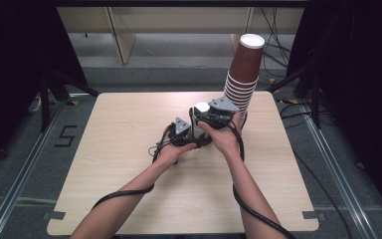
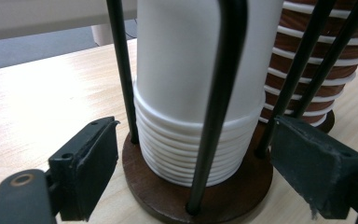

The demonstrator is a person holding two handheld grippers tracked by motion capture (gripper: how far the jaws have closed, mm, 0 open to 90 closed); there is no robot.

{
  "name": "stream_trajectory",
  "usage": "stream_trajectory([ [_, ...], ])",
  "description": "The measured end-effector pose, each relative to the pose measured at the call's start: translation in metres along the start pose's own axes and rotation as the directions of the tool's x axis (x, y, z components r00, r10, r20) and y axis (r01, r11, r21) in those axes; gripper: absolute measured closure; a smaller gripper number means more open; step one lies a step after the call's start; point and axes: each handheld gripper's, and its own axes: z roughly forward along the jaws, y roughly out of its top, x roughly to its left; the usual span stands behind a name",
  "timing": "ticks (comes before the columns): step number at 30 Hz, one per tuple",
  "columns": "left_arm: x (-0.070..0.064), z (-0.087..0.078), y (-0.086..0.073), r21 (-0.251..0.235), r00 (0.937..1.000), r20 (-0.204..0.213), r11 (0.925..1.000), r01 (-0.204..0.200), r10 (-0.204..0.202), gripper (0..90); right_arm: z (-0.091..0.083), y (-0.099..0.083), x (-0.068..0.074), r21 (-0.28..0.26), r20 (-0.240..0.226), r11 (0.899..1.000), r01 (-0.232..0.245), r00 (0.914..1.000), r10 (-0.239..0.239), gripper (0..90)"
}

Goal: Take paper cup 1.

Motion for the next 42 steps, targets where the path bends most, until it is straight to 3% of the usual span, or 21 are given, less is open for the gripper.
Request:
stream_trajectory([
  [2, -0.003, 0.0, 0.0, -0.008, 0.9999, -0.01, 0.9999, 0.009, -0.009, 14.6, 0.001, 0.0, 0.001, 0.002, 0.008, 1.0, -0.017, 0.9998, 0.017, 28.7],
  [5, -0.005, -0.001, 0.001, 0.025, 0.9995, -0.026, 0.9995, -0.019, 0.02, 14.6, 0.004, 0.0, 0.001, 0.01, 0.007, 1.0, -0.018, 0.9998, 0.018, 29.3],
  [7, -0.008, 0.001, 0.001, 0.025, 0.9993, -0.036, 0.9997, -0.007, 0.008, 14.7, 0.005, 0.001, 0.001, 0.01, 0.011, 1.0, -0.01, 0.9999, 0.01, 29.3],
  [8, -0.01, 0.002, 0.001, 0.006, 0.999, -0.033, 0.9995, 0.031, -0.031, 14.7, 0.005, 0.001, -0.001, 0.01, 0.006, 1.0, -0.001, 1.0, 0.0, 29.3],
  [9, -0.011, 0.003, 0.002, 0.006, 0.9984, -0.035, 0.999, 0.043, -0.043, 14.7, 0.006, 0.001, -0.001, 0.001, -0.006, 1.0, -0.005, 1.0, 0.005, 29.3],
  [14, -0.014, 0.005, 0.003, 0.005, 0.9959, -0.071, 0.9983, 0.058, -0.057, 15.0, 0.007, 0.003, 0.001, 0.011, 0.01, 0.999, -0.037, 0.9993, 0.037, 29.8],
  [18, -0.016, 0.006, 0.001, 0.007, 0.993, -0.095, 0.9974, 0.072, -0.071, 15.3, 0.009, 0.003, 0.001, 0.024, 0.015, 0.999, -0.033, 0.9994, 0.032, 30.6],
  [22, -0.018, 0.008, -0.001, 0.008, 0.9916, -0.098, 0.9964, 0.085, -0.084, 15.7, 0.01, 0.003, 0.0, 0.025, 0.019, 0.999, -0.025, 0.9995, 0.025, 31.2],
  [23, -0.018, 0.008, 0.0, 0.009, 0.9912, -0.099, 0.996, 0.089, -0.088, 15.9, 0.011, 0.003, 0.001, 0.036, 0.018, 0.998, -0.056, 0.9983, 0.055, 32.5],
  [27, -0.018, 0.009, 0.0, 0.011, 0.9908, -0.099, 0.9956, 0.094, -0.092, 16.9, 0.011, 0.003, 0.0, 0.053, 0.02, 0.997, -0.06, 0.9981, 0.059, 33.7],
  [28, -0.017, 0.01, -0.001, 0.017, 0.9913, -0.1, 0.996, 0.087, -0.085, 17.3, 0.014, 0.002, 0.0, 0.043, 0.021, 0.998, -0.038, 0.9991, 0.037, 33.8],
  [37, -0.018, 0.013, 0.0, 0.035, 0.9892, -0.106, 0.9938, 0.105, -0.101, 20.7, 0.019, 0.002, 0.003, 0.071, 0.025, 0.996, -0.062, 0.9979, 0.06, 33.4],
  [40, -0.017, 0.013, 0.001, 0.064, 0.9915, -0.107, 0.9947, 0.081, -0.074, 22.0, 0.02, 0.001, 0.004, 0.069, 0.036, 0.994, -0.08, 0.9964, 0.077, 33.3],
  [41, -0.016, 0.013, 0.001, 0.064, 0.9913, -0.104, 0.9941, 0.087, -0.08, 22.6, 0.021, 0.001, 0.002, 0.076, 0.028, 0.996, -0.05, 0.9984, 0.048, 33.3],
  [42, -0.016, 0.013, 0.001, 0.064, 0.9913, -0.104, 0.9941, 0.087, -0.08, 22.5, 0.021, 0.001, 0.003, 0.077, 0.028, 0.996, -0.052, 0.9983, 0.05, 33.3],
])
